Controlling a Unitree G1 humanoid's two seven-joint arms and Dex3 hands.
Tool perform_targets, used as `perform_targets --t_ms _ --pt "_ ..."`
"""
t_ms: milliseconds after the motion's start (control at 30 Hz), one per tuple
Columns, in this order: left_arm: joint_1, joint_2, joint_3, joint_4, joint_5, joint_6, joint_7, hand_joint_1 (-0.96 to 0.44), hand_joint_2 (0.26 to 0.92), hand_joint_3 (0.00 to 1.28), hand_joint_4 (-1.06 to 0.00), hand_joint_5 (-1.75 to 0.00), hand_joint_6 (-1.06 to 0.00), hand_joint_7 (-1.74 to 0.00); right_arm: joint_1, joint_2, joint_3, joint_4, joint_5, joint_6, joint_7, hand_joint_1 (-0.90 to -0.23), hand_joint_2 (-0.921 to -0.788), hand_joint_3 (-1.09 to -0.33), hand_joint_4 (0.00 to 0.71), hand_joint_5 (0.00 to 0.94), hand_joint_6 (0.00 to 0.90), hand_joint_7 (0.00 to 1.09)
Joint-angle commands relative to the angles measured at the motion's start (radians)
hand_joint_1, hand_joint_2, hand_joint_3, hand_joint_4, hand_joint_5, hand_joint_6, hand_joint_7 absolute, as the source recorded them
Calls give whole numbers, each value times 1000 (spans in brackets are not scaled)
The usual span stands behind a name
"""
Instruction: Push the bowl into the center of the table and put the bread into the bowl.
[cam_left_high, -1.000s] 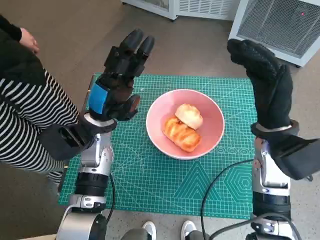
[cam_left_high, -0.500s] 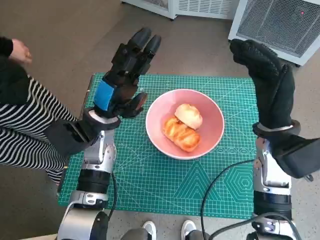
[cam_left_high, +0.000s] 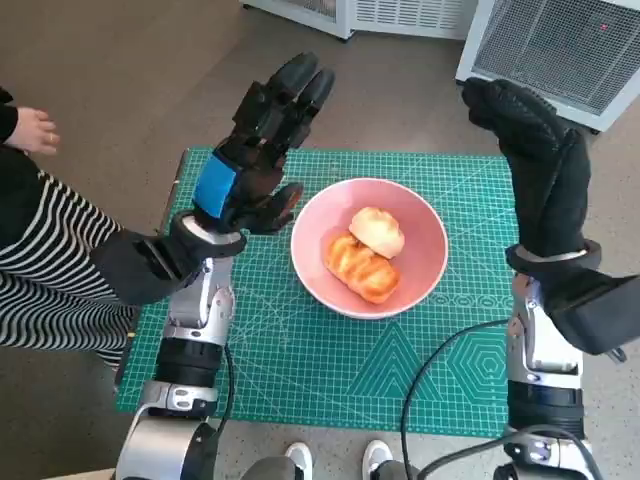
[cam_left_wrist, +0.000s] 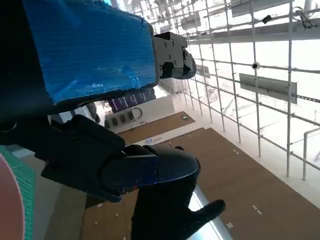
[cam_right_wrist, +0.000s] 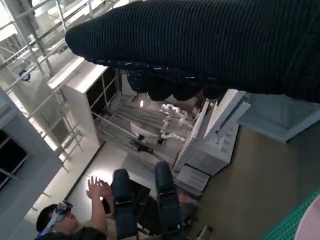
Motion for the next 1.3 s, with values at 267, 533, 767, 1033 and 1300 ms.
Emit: perform_targets --t_ms 267,533,767,1033,1300 --pt "-7 2 -5 -30 15 16 25 -733 921 474 -83 -13 1 -486 0 -6 5 21 -13 2 -10 -709 -921 -686 153 2 7 493" --pt "2 2 -7 -45 19 20 39 -726 921 475 -79 -15 1 -467 -1 -4 8 27 -10 -3 -7 -724 -921 -686 157 4 12 495" --pt "11 -1 -12 -57 23 20 48 -717 919 470 -78 -17 1 -465 1 -2 12 31 1 -13 4 -721 -921 -689 156 3 12 495" --pt "19 -3 -12 -59 24 18 59 -722 916 461 -77 -20 1 -461 6 -3 16 33 -1 -18 3 -714 -921 -689 153 1 12 496" --pt "28 0 -14 -71 28 15 60 -719 915 452 -81 -26 1 -467 12 -6 17 21 -1 -15 0 -712 -921 -689 153 1 12 497"
